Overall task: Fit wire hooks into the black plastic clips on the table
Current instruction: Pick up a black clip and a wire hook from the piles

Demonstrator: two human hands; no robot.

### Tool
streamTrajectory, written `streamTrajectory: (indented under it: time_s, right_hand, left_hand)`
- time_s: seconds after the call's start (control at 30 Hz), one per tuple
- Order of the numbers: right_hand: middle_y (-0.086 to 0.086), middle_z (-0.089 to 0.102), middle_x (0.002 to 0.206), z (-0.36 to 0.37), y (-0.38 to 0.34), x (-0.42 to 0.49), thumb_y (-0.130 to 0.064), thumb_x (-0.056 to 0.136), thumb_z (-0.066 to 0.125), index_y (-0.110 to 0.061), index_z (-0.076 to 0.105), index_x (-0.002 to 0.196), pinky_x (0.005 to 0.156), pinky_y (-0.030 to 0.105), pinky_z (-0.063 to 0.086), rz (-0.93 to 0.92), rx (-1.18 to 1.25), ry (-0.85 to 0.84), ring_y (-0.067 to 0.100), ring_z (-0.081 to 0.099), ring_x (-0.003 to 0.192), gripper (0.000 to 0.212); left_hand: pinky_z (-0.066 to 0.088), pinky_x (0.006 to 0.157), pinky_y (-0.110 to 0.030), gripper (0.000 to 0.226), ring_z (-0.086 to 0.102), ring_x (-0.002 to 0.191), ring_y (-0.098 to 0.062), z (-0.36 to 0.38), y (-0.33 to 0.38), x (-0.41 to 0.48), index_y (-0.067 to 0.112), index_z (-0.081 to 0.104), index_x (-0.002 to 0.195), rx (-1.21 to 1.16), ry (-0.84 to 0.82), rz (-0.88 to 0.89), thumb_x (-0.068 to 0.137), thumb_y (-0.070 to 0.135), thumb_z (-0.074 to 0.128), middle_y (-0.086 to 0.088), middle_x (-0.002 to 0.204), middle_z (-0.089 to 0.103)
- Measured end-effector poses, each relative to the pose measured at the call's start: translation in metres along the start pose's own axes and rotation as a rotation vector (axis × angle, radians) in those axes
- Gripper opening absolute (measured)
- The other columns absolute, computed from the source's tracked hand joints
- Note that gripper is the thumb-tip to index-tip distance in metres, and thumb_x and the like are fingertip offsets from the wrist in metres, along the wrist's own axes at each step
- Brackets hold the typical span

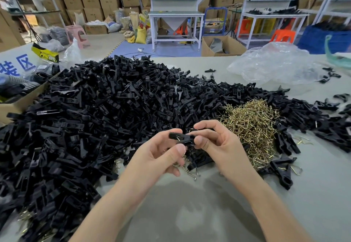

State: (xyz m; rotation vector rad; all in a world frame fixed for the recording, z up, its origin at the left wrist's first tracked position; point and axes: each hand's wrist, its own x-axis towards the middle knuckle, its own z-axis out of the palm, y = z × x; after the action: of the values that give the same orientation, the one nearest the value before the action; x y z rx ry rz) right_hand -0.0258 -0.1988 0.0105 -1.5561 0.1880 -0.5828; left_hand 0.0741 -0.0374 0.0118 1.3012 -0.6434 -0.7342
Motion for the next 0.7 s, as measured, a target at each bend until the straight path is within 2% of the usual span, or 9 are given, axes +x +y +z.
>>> streamTrajectory:
  time_s: [0.1, 0.2, 0.3, 0.33, 0.4, 0.43, 0.5, 0.6, 0.7]
  right_hand:
    - [-0.001, 0.077, 0.103, 0.0, 0.0, -0.001, -0.022, 0.081, 0.074, -0.027, 0.069, 0.111, 0.084, 0.018, 0.052, -0.003, 0.033, -0.048, 0.008, 0.07, 0.094, 0.031]
    - [-0.005, 0.074, 0.1, 0.0, -0.001, -0.002, -0.016, 0.082, 0.08, -0.036, 0.072, 0.108, 0.078, 0.019, 0.054, -0.017, 0.001, -0.081, 0.007, 0.068, 0.089, 0.034]
    - [-0.01, 0.073, 0.098, -0.004, -0.005, -0.005, -0.011, 0.082, 0.078, -0.039, 0.071, 0.111, 0.079, 0.018, 0.053, -0.027, -0.045, -0.097, 0.007, 0.064, 0.086, 0.041]
    - [-0.011, 0.073, 0.098, -0.007, -0.007, -0.008, -0.011, 0.083, 0.077, -0.04, 0.071, 0.111, 0.08, 0.018, 0.052, -0.029, -0.058, -0.106, 0.008, 0.063, 0.085, 0.042]
    - [-0.011, 0.072, 0.097, -0.017, -0.011, -0.018, -0.009, 0.084, 0.077, -0.041, 0.071, 0.112, 0.075, 0.017, 0.051, -0.018, -0.075, -0.123, 0.008, 0.061, 0.08, 0.043]
    - [-0.011, 0.071, 0.096, -0.025, -0.013, -0.024, -0.009, 0.084, 0.077, -0.041, 0.071, 0.113, 0.071, 0.017, 0.051, -0.006, -0.086, -0.126, 0.008, 0.059, 0.076, 0.043]
    - [-0.011, 0.07, 0.097, -0.047, -0.017, -0.041, -0.01, 0.086, 0.078, -0.041, 0.07, 0.115, 0.069, 0.023, 0.053, 0.014, -0.117, -0.109, 0.011, 0.059, 0.074, 0.044]
    - [-0.01, 0.07, 0.107, -0.087, -0.032, -0.072, -0.019, 0.083, 0.079, -0.039, 0.065, 0.126, 0.073, 0.02, 0.054, 0.006, -0.139, 0.02, 0.009, 0.066, 0.083, 0.05]
    - [-0.008, 0.068, 0.122, -0.13, -0.051, -0.103, -0.031, 0.082, 0.072, -0.039, 0.054, 0.134, 0.078, 0.021, 0.056, -0.021, -0.152, 0.333, 0.008, 0.07, 0.097, 0.055]
  left_hand:
    - [0.055, 0.068, -0.026, 0.039, 0.065, 0.075, -0.017, 0.004, -0.001, -0.001, 0.027, 0.069, 0.117, 0.132, 0.065, 0.087, 0.08, 0.037, 0.073, -0.002, 0.09, 0.072]
    - [0.055, 0.067, -0.027, 0.033, 0.065, 0.075, -0.017, 0.006, 0.001, -0.004, 0.029, 0.067, 0.115, 0.201, 0.059, 0.126, 0.083, 0.037, 0.07, -0.002, 0.093, 0.073]
    - [0.053, 0.069, -0.038, 0.02, 0.061, 0.074, -0.032, 0.008, 0.002, -0.008, 0.043, 0.063, 0.106, 0.428, 0.089, 0.154, 0.087, 0.037, 0.069, 0.0, 0.09, 0.07]
    - [0.051, 0.067, -0.036, 0.019, 0.059, 0.07, -0.031, 0.009, 0.001, -0.01, 0.045, 0.062, 0.104, 0.499, 0.094, 0.166, 0.089, 0.034, 0.068, 0.0, 0.085, 0.069]
    - [0.044, 0.056, -0.02, 0.023, 0.054, 0.057, -0.011, 0.015, -0.001, -0.015, 0.042, 0.064, 0.102, 0.576, 0.08, 0.216, 0.092, 0.022, 0.07, 0.005, 0.078, 0.065]
    - [0.043, 0.057, -0.015, 0.025, 0.055, 0.06, -0.005, 0.022, -0.002, -0.017, 0.039, 0.065, 0.102, 0.609, 0.061, 0.237, 0.091, 0.018, 0.07, 0.006, 0.08, 0.065]
    - [0.046, 0.065, -0.017, 0.027, 0.06, 0.075, -0.008, 0.044, -0.005, -0.019, 0.036, 0.066, 0.106, 0.655, 0.002, 0.267, 0.089, 0.016, 0.071, 0.003, 0.088, 0.061]
    - [0.048, 0.069, -0.022, 0.026, 0.059, 0.075, -0.011, 0.092, -0.009, -0.011, 0.034, 0.066, 0.111, 0.673, -0.064, 0.291, 0.089, 0.021, 0.071, 0.002, 0.086, 0.059]
    - [0.045, 0.06, -0.012, 0.022, 0.059, 0.062, 0.0, 0.162, -0.001, 0.008, 0.03, 0.065, 0.114, 0.655, -0.081, 0.287, 0.092, 0.03, 0.068, 0.016, 0.073, 0.063]
